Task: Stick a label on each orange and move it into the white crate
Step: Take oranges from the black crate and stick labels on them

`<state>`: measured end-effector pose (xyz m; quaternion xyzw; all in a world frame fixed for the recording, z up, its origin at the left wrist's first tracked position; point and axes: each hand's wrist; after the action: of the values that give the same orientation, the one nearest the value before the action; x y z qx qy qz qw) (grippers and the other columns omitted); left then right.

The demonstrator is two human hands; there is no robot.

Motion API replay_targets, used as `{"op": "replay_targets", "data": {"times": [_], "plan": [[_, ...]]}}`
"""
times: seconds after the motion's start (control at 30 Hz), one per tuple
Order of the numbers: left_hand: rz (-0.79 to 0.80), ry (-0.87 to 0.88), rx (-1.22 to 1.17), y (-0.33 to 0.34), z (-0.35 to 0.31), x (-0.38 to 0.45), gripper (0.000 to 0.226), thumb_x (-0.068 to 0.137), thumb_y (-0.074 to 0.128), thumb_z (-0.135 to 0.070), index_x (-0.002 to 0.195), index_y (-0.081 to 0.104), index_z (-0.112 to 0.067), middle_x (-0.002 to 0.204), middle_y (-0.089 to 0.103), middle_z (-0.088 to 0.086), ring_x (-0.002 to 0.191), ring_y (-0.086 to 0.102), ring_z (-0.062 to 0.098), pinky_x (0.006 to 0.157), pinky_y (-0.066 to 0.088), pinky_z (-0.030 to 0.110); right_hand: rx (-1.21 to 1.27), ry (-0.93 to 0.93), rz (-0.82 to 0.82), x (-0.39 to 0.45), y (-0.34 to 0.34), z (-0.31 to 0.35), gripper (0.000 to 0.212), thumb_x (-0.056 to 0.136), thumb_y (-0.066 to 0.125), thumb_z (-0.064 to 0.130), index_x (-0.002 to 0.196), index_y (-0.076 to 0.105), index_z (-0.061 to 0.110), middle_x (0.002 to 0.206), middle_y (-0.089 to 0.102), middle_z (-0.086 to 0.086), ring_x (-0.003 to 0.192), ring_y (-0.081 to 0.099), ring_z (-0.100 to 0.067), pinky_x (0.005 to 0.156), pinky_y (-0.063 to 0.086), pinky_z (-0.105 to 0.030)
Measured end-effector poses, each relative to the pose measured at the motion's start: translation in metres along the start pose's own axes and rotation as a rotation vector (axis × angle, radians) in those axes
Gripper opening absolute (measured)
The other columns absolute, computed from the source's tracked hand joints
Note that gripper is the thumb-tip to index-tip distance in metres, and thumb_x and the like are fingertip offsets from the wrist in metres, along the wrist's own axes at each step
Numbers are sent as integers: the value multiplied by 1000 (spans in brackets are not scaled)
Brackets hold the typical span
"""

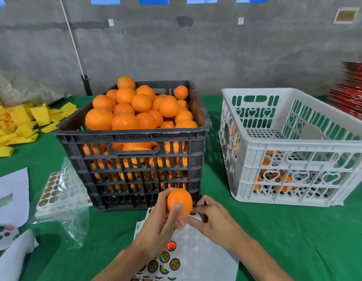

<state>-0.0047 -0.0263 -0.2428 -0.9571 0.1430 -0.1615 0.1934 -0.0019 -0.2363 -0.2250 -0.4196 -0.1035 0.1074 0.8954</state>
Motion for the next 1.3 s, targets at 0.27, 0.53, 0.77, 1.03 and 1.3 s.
{"op": "replay_targets", "data": {"times": [0.27,0.53,0.77,1.03,1.3], "plan": [[-11,-30,3,-1,1,1,46,99,34,-76,141,23,-59,97,74,-7,93,73,14,86,56,41,232,126,-109,1,2,3,16,92,75,37,93,83,23,88,57,9,78,56,-1,67,41,-12],[-9,-43,10,0,0,3,42,99,37,-75,138,26,-61,96,73,-5,89,73,14,82,57,34,389,226,-201,5,3,-2,21,94,73,16,76,80,22,89,67,7,85,65,2,73,46,-11],[-39,-75,-38,0,-15,3,39,100,44,-70,136,32,-61,95,72,-2,87,72,18,80,58,32,497,46,-557,-5,2,22,10,95,72,31,93,80,37,89,63,9,82,60,-15,69,47,-19],[-204,-44,-245,-5,-69,5,42,96,62,-61,131,57,-39,107,72,0,85,75,30,79,63,41,514,-169,-551,-23,-14,52,32,100,59,49,123,74,33,124,63,12,120,61,-14,94,55,-31],[-223,47,-63,-7,-155,44,77,77,64,-77,146,48,-46,102,67,-42,105,68,-6,91,56,19,-117,-285,-934,-14,-62,69,80,92,65,56,149,48,3,154,50,-5,143,46,-19,116,39,-30]]}}
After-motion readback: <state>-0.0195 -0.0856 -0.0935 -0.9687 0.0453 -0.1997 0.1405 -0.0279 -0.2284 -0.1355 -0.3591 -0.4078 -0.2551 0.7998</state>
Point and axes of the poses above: each hand's wrist, its own x-axis towards the middle knuckle, its own y-axis out of the palm, z = x × y
